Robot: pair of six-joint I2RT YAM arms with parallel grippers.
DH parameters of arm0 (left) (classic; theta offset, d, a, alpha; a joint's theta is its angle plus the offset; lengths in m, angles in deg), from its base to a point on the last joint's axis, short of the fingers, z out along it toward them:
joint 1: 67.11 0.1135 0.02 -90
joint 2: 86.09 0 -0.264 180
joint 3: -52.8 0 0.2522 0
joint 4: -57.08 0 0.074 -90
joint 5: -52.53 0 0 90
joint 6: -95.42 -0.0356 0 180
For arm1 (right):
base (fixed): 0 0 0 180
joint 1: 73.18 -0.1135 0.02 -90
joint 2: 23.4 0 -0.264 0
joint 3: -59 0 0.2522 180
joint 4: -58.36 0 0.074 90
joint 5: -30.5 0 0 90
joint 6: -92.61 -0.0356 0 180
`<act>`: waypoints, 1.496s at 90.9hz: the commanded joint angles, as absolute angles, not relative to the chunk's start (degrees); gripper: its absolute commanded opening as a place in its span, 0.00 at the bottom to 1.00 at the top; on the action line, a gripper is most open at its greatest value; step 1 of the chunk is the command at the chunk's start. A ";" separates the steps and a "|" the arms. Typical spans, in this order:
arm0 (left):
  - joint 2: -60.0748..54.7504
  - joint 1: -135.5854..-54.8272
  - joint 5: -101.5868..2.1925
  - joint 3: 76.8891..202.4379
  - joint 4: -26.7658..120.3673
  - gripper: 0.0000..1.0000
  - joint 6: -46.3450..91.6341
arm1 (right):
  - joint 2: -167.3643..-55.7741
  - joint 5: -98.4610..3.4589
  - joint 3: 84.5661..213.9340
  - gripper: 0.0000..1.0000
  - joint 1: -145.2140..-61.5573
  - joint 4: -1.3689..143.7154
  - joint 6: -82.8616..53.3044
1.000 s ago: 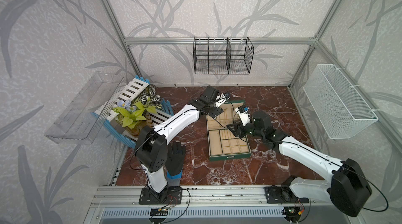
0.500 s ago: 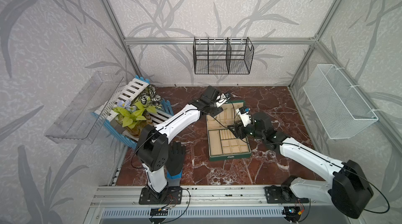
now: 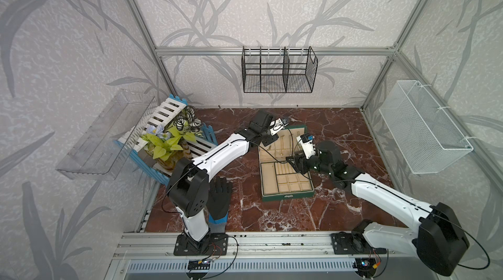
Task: Put jewelry chain into jewelry box
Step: Close the fastener on the jewelry box.
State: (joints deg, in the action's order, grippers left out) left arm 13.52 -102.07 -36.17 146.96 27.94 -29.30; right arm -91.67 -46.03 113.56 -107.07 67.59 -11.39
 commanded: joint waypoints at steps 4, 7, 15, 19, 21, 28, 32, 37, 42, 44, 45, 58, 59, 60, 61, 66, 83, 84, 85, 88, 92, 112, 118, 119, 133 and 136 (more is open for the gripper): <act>12.84 -102.39 -33.16 141.12 24.41 0.45 -33.95 | -89.99 -47.45 112.55 0.60 -106.76 66.55 -12.26; 12.52 -102.36 -32.90 140.59 24.95 0.44 -34.68 | -89.94 -47.46 112.52 0.60 -106.76 66.46 -12.39; 11.69 -102.38 -32.69 138.73 26.92 0.42 -36.12 | -89.76 -47.46 112.53 0.60 -106.81 66.33 -12.41; 11.16 -102.41 -32.64 137.60 28.08 0.41 -36.77 | -89.70 -47.50 112.49 0.60 -106.76 66.30 -12.45; 10.95 -102.37 -32.63 136.99 28.57 0.41 -37.14 | -89.61 -47.56 112.49 0.60 -106.76 66.30 -12.47; 10.46 -102.40 -31.87 134.98 29.86 0.39 -38.55 | -89.31 -47.80 112.39 0.60 -106.81 66.33 -12.43; 10.19 -102.45 -31.21 133.96 30.54 0.38 -39.18 | -89.13 -47.86 112.23 0.60 -106.77 66.32 -12.46; 9.93 -102.44 -30.62 133.00 31.18 0.37 -39.83 | -88.87 -48.05 112.08 0.60 -106.68 66.49 -12.36; 9.70 -102.45 -30.15 132.59 31.65 0.36 -40.18 | -88.59 -48.20 111.96 0.60 -106.72 66.62 -12.33; 9.71 -102.55 -30.10 132.55 31.72 0.35 -40.32 | -88.50 -48.22 111.83 0.60 -106.73 66.66 -12.27; 9.66 -102.54 -30.09 132.56 31.76 0.35 -40.34 | -88.43 -48.28 111.81 0.60 -106.70 66.71 -12.26; 8.75 -102.66 -32.63 134.67 31.56 0.36 -37.76 | -87.40 -48.70 111.72 0.60 -106.65 67.47 -12.24; 8.62 -102.68 -32.98 134.94 31.51 0.36 -37.48 | -87.30 -48.78 111.71 0.60 -106.70 67.51 -12.24; 8.46 -102.74 -33.38 135.25 31.44 0.37 -36.95 | -87.21 -48.83 111.75 0.60 -106.64 67.58 -12.29; 8.29 -102.72 -33.80 135.62 31.36 0.37 -36.55 | -87.13 -48.89 111.72 0.60 -106.66 67.65 -12.31; 7.49 -102.80 -36.02 137.27 30.96 0.40 -34.32 | -86.69 -49.00 111.81 0.60 -106.64 68.10 -12.33; 3.26 -102.84 -42.06 141.32 30.40 0.53 -26.66 | -85.73 -50.45 112.04 0.61 -106.64 69.82 -14.00; 2.88 -102.81 -42.40 141.38 30.44 0.53 -26.22 | -85.72 -50.49 112.05 0.61 -106.61 69.83 -14.13; 2.60 -102.85 -42.62 141.41 30.42 0.54 -25.86 | -85.72 -50.51 112.05 0.61 -106.64 69.92 -14.24; 1.35 -102.83 -43.38 141.33 30.60 0.56 -24.81 | -85.72 -50.42 112.16 0.61 -106.66 70.15 -14.75; -0.01 -102.82 -44.42 140.70 30.93 0.56 -23.60 | -85.72 -50.23 112.32 0.61 -106.65 70.46 -15.25; -7.68 -102.70 -50.88 133.52 27.61 0.51 -20.68 | -86.04 -49.52 113.44 0.62 -106.60 71.59 -20.08; -7.43 -102.71 -51.45 131.92 24.99 0.47 -20.48 | -86.46 -48.92 113.78 0.63 -106.58 71.53 -22.05; -7.30 -102.71 -51.45 131.76 24.57 0.46 -20.41 | -86.53 -48.80 113.84 0.62 -106.58 71.48 -22.42; -3.93 -102.92 -49.29 131.43 20.39 0.36 -20.61 | -89.07 -45.28 115.13 0.62 -106.66 71.54 -24.30; -2.93 -102.92 -48.68 131.68 19.90 0.35 -20.86 | -89.61 -44.78 115.39 0.62 -106.64 71.66 -24.65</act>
